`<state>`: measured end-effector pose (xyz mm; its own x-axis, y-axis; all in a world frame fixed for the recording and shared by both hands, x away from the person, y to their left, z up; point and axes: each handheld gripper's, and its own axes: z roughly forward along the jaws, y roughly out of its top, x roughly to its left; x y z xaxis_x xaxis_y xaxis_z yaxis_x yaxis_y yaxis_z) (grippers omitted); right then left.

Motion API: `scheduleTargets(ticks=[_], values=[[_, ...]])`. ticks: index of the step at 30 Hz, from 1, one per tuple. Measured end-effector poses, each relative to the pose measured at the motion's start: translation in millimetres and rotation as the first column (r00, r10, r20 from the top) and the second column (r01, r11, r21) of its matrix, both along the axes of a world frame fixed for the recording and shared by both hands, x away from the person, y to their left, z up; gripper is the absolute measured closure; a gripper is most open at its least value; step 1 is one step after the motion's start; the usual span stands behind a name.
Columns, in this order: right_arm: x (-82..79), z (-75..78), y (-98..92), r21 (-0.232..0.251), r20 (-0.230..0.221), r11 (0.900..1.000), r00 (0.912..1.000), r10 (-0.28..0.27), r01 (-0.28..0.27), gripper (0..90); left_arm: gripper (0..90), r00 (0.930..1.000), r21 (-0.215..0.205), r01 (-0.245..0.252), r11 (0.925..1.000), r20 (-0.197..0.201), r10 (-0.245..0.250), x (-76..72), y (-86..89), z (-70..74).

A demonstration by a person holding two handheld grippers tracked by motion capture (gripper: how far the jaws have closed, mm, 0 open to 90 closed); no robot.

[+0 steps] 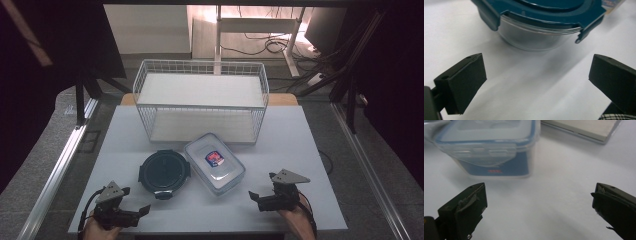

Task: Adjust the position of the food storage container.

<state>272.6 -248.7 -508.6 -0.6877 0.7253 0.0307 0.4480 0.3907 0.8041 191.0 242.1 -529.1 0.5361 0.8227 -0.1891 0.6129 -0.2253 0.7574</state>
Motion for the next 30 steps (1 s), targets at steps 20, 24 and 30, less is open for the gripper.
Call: scheduleTargets(ticks=[20, 24, 30], values=[[3.6, -1.8, -3.2, 0.017, -0.001, 1.0, 0.9998, -0.021, 0.021, 0.0, 14.9, 0.9917, 0.113, 0.128, 0.9853, -0.022, -0.126, -6.8, -19.9, 6.1], [4.5, -1.8, -5.0, 0.024, -0.004, 0.999, 0.9995, -0.03, 0.03, 0.0, 23.5, 0.9914, 0.102, 0.131, 0.9862, -0.005, -0.131, -10.4, -22.6, 13.0], [4.2, -1.7, -3.8, 0.013, -0.005, 0.999, 0.9994, -0.033, 0.033, 0.0, 45.1, 0.9906, 0.017, 0.134, 0.9908, 0.024, -0.134, -13.6, -20.1, 25.8]])
